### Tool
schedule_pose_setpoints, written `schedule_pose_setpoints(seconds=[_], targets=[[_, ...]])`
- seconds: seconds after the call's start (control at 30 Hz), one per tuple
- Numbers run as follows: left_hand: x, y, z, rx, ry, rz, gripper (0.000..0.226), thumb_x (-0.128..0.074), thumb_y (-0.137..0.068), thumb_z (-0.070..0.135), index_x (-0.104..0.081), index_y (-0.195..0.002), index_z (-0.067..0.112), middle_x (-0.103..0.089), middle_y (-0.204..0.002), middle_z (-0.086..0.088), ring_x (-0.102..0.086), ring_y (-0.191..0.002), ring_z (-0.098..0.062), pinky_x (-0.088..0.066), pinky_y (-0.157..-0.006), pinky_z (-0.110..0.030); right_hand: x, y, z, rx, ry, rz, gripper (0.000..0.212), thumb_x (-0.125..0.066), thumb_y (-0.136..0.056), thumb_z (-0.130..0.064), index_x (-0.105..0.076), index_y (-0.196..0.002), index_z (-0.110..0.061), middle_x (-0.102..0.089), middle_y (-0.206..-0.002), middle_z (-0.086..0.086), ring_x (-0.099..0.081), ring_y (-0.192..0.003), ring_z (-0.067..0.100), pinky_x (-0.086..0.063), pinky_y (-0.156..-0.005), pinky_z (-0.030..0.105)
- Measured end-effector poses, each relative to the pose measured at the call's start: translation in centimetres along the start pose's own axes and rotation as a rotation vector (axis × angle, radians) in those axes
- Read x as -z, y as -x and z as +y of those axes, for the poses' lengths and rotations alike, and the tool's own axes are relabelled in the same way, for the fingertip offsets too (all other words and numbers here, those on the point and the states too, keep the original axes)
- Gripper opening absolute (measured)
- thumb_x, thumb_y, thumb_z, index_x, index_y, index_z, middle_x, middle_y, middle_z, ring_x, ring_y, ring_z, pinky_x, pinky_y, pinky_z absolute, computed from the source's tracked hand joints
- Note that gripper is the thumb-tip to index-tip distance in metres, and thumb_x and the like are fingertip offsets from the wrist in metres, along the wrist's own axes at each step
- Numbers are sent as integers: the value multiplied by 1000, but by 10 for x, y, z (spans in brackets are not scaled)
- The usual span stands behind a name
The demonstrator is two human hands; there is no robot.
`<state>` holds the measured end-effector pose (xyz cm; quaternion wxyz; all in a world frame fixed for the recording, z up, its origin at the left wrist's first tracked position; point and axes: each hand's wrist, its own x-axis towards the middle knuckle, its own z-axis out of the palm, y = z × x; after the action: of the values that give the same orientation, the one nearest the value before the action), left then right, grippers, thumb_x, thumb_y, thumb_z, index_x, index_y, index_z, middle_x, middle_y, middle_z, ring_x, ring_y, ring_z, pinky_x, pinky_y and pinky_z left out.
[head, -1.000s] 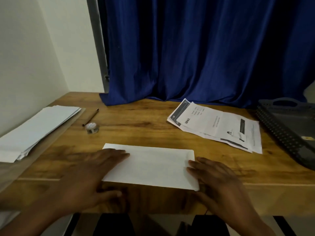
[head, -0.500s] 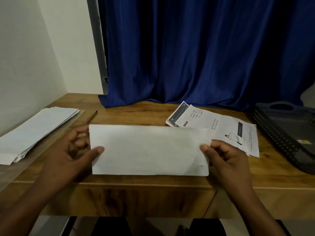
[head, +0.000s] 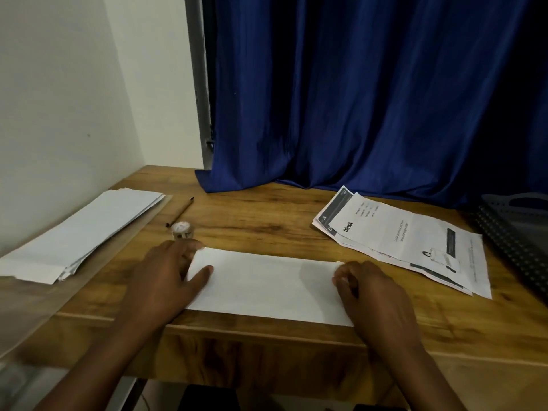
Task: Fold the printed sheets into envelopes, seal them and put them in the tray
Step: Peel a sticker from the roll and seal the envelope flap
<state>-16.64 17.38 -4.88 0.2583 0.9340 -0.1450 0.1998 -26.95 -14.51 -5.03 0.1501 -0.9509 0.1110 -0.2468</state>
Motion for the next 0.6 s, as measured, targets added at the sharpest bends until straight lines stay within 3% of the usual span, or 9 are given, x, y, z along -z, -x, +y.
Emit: schedule_pose_setpoints(seconds=[0.1,0.17,0.3,0.43,0.53,0.6], targets=[[1,2,3,-25,-14,2,28,-72,-84,52,-68,-108,37,-64,-105,10,-59,-94,-12,-55,-75,-38,1,1,-3,29,76,-15,7,-59,-97,-35,-64,-102,-35,-65,-99,-7,-53,-70,6,-39,-54,15],[2,2,3,-26,-9,7,24,-72,-84,51,-70,-103,38,-63,-102,12,-59,-87,-8,-55,-73,-35,0,0,-5,26,144,-26,16,-53,-99,-39,-62,-110,-33,-63,-104,-6,-55,-76,8,-43,-59,18],[5,2,3,4,49,-4,20,-74,-83,50,-68,-101,40,-61,-96,18,-58,-81,-3,-49,-66,-25,-1,-4,-5,36,259,-79,31,-39,-102,-44,-54,-127,-32,-59,-117,-4,-55,-101,13,-49,-83,28],[14,-9,-2,88,175,7,20,-79,-82,41,-63,-96,41,-62,-92,20,-60,-79,-1,-41,-64,-18,-1,-3,-4,24,244,-99,30,-39,-102,-44,-54,-125,-33,-57,-118,-3,-53,-105,15,-48,-87,32],[22,-34,-15,47,82,38,33,-79,-82,31,-64,-112,33,-59,-102,12,-61,-88,-12,-45,-71,-26,-1,-3,-1,12,191,-104,28,-42,-101,-44,-56,-123,-33,-58,-118,-3,-52,-106,15,-48,-87,33],[28,-52,-27,26,17,-41,51,-79,-83,31,-60,-130,28,-59,-121,4,-59,-102,-17,-50,-83,-34,0,-3,1,0,156,-110,30,-41,-100,-49,-55,-124,-35,-59,-121,-5,-52,-109,13,-47,-91,33]])
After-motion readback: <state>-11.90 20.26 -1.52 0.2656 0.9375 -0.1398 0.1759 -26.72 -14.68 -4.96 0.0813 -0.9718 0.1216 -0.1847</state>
